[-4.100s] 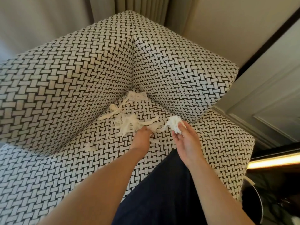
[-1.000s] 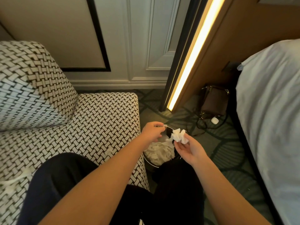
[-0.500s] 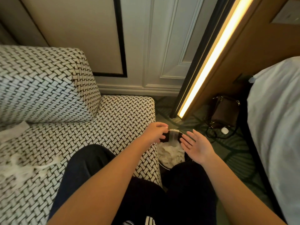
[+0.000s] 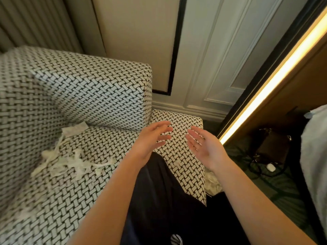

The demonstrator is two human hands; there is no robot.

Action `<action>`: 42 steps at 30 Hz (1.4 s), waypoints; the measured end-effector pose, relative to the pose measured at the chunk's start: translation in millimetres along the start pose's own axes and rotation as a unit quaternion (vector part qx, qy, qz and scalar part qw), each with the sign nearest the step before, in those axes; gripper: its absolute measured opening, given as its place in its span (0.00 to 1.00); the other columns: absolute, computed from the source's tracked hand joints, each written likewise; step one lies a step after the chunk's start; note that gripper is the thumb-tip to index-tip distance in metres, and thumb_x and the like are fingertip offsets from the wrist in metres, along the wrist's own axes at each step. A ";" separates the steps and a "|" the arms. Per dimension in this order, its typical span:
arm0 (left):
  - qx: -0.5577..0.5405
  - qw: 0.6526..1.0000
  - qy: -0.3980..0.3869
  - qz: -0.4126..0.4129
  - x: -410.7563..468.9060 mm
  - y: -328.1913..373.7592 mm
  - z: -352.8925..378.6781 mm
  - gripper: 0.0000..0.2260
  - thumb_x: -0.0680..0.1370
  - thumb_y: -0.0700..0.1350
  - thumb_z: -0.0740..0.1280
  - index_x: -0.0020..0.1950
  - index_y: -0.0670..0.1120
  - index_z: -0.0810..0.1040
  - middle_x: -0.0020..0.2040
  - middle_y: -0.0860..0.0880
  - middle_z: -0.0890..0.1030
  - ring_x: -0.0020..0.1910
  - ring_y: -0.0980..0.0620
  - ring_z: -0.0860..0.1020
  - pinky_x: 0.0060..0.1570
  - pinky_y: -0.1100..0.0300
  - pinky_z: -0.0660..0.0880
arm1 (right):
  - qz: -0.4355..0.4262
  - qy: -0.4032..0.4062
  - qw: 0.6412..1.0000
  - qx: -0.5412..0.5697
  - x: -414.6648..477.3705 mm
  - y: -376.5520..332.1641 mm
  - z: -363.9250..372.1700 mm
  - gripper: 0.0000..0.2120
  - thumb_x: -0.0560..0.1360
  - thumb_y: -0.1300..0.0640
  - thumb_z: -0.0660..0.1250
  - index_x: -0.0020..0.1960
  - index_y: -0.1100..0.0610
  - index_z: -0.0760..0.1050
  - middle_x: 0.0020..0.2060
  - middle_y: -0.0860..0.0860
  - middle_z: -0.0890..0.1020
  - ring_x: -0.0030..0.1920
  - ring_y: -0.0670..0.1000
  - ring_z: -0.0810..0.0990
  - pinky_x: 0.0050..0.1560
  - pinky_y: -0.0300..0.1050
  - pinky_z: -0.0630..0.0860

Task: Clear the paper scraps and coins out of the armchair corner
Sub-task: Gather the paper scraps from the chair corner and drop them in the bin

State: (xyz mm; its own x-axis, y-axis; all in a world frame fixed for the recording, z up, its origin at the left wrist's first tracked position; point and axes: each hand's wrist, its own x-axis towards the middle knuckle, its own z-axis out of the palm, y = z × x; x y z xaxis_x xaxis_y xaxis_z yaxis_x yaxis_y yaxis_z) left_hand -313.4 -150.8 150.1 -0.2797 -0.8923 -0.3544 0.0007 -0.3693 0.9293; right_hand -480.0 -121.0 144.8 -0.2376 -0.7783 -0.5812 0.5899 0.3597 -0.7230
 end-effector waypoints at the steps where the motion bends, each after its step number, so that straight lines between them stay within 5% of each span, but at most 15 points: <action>1: -0.008 1.000 0.015 0.012 -7.4 1.6 -16.7 0.09 0.81 0.47 0.60 0.58 0.52 0.78 0.54 0.53 0.82 0.53 0.53 0.81 0.55 0.58 0.75 | 0.002 -0.013 1.000 -0.005 -2.6 5.7 13.8 0.10 0.78 0.57 0.63 0.57 0.57 0.76 0.51 0.53 0.82 0.53 0.51 0.81 0.54 0.45 0.76; 12: 0.000 0.970 0.245 -0.008 -87.6 -62.2 -169.5 0.07 0.79 0.44 0.62 0.55 0.51 0.78 0.53 0.51 0.81 0.52 0.50 0.80 0.55 0.56 0.75 | 0.026 -0.190 0.974 -0.120 -23.0 101.1 132.2 0.11 0.76 0.58 0.66 0.57 0.59 0.76 0.46 0.52 0.82 0.49 0.51 0.81 0.52 0.45 0.76; 17: 0.055 0.920 0.381 -0.071 -118.2 -132.0 -208.4 0.10 0.76 0.43 0.68 0.57 0.48 0.77 0.56 0.50 0.78 0.54 0.52 0.77 0.54 0.58 0.72 | 0.017 -0.217 0.935 -0.279 -24.3 162.7 159.0 0.06 0.78 0.59 0.63 0.51 0.55 0.78 0.51 0.53 0.81 0.52 0.52 0.81 0.58 0.48 0.76; 21: 0.172 0.833 0.512 -0.120 -137.7 -175.5 -225.4 0.26 0.70 0.42 0.74 0.65 0.46 0.68 0.65 0.45 0.66 0.67 0.43 0.64 0.65 0.47 0.66 | -0.048 -0.252 0.858 -0.445 -22.8 204.9 166.4 0.08 0.77 0.55 0.64 0.54 0.53 0.78 0.55 0.48 0.80 0.54 0.46 0.77 0.54 0.40 0.73; 25: 0.253 0.800 0.506 -0.201 -146.8 -193.3 -242.6 0.44 0.70 0.54 0.73 0.77 0.45 0.52 0.75 0.42 0.54 0.74 0.38 0.52 0.72 0.42 0.54 | -0.117 -0.317 0.742 -0.579 -17.0 229.8 164.1 0.11 0.78 0.59 0.62 0.59 0.54 0.76 0.59 0.43 0.73 0.61 0.42 0.68 0.63 0.38 0.63; 28: 0.314 0.801 0.468 -0.200 -143.6 -201.2 -249.1 0.42 0.72 0.59 0.70 0.77 0.48 0.51 0.77 0.47 0.54 0.74 0.40 0.49 0.73 0.45 0.51 | -0.127 -0.374 0.653 -0.646 -13.0 242.3 160.0 0.12 0.78 0.59 0.62 0.60 0.52 0.75 0.61 0.43 0.72 0.64 0.41 0.66 0.66 0.38 0.59; 31: 0.330 0.810 0.461 -0.151 -135.5 -202.1 -251.8 0.31 0.75 0.52 0.68 0.75 0.48 0.61 0.73 0.48 0.62 0.71 0.41 0.54 0.70 0.49 0.57 | -0.132 -0.401 0.601 -0.679 -12.0 249.2 156.2 0.13 0.78 0.58 0.62 0.62 0.51 0.74 0.62 0.44 0.72 0.65 0.41 0.67 0.63 0.34 0.58; 35: 0.351 0.813 0.461 -0.066 -123.0 -200.7 -253.0 0.15 0.77 0.38 0.65 0.65 0.43 0.76 0.65 0.46 0.74 0.62 0.45 0.69 0.60 0.58 0.69 | -0.130 -0.407 0.600 -0.677 -9.6 251.5 155.7 0.13 0.78 0.59 0.62 0.61 0.52 0.75 0.62 0.46 0.74 0.63 0.42 0.69 0.62 0.33 0.59; 39: 0.372 0.808 0.457 -0.020 -114.6 -197.1 -257.1 0.10 0.77 0.34 0.65 0.56 0.37 0.80 0.54 0.42 0.79 0.52 0.46 0.77 0.55 0.62 0.73 | -0.127 -0.363 0.667 -0.639 -3.6 250.2 157.3 0.12 0.78 0.60 0.62 0.59 0.52 0.76 0.61 0.46 0.75 0.58 0.41 0.70 0.58 0.34 0.63; 42: 0.376 0.817 0.438 -0.009 -110.0 -195.9 -262.6 0.07 0.76 0.32 0.65 0.51 0.36 0.81 0.50 0.43 0.80 0.43 0.49 0.77 0.46 0.64 0.75 | -0.173 -0.303 0.710 -0.612 2.6 249.0 157.2 0.12 0.76 0.61 0.63 0.58 0.51 0.76 0.60 0.47 0.72 0.64 0.46 0.69 0.67 0.43 0.65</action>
State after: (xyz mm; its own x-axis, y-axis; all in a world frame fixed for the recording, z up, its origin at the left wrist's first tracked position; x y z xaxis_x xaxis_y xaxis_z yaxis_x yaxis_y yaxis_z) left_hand -30.6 -48.4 -20.3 0.5212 -0.8534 -0.0018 -0.6773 -0.4149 0.6076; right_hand -212.5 -114.3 22.0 0.3887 -0.8744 -0.2905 -0.6236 -0.0175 -0.7816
